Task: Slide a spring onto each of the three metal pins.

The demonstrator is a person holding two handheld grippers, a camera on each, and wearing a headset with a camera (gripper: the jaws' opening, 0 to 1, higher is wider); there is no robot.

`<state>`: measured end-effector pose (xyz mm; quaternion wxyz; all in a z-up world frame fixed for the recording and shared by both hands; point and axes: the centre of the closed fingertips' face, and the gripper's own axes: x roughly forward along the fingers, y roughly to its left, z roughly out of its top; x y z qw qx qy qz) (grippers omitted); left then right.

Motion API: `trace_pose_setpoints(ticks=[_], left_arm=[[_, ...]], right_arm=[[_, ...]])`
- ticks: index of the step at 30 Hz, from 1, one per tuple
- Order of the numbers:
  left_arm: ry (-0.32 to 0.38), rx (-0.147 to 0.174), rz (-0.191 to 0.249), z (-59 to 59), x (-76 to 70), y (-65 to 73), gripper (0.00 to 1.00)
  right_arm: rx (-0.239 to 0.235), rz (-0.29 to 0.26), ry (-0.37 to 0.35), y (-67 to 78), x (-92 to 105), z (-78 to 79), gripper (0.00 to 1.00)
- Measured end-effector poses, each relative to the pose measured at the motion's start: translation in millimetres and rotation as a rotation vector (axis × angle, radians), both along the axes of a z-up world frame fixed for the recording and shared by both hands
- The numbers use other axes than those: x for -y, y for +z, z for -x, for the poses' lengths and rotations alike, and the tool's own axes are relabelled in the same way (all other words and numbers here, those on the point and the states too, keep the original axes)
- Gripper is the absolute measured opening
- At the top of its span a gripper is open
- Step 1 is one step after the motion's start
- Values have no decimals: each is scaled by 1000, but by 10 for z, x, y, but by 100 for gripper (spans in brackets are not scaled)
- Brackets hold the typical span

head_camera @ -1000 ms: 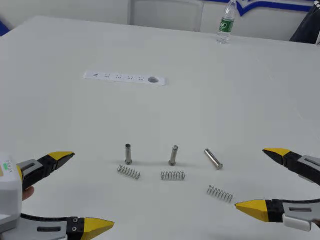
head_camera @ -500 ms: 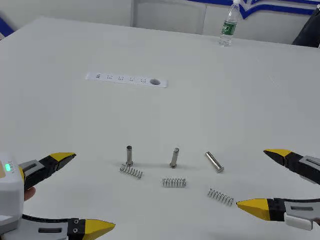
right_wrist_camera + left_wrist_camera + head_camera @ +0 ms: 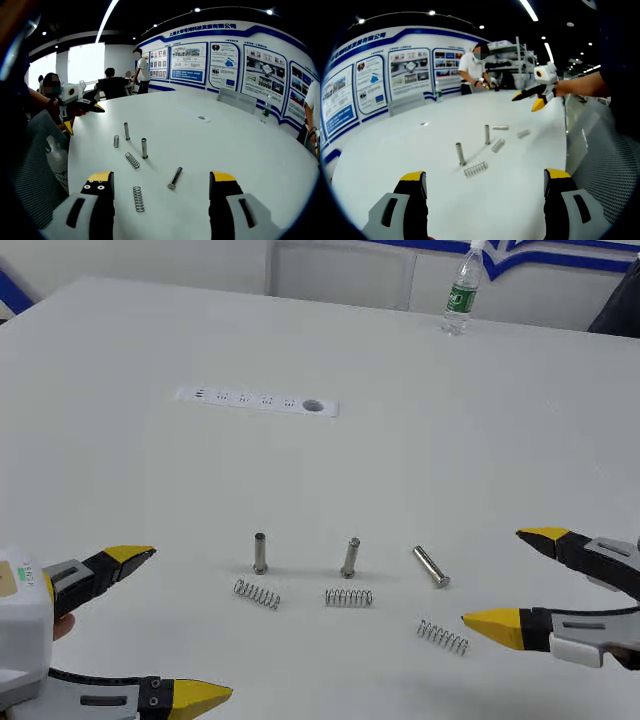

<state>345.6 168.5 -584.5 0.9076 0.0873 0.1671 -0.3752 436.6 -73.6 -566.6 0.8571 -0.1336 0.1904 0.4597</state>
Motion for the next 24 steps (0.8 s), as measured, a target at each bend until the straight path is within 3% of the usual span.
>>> trace_pose_setpoints(ticks=[7,10,12,15,24], left_arm=[[-1,2,-2,-2,-3,-1,99],[-1,4,-1,-1,-3,5,98],[-1,5,-1,-1,-2,10,98],[-1,6,0,0,0,13,98],[1,4,5,-3,10,8,97]], right_arm=[[-44,94,-13,-79,-112,-190,63],[-91,128,-43,-121,-128,-282,56],[-150,164,-81,-194,-102,-341,49],[-160,192,-87,-239,-144,-427,39],[-231,290,-125,-435,-221,-577,28]])
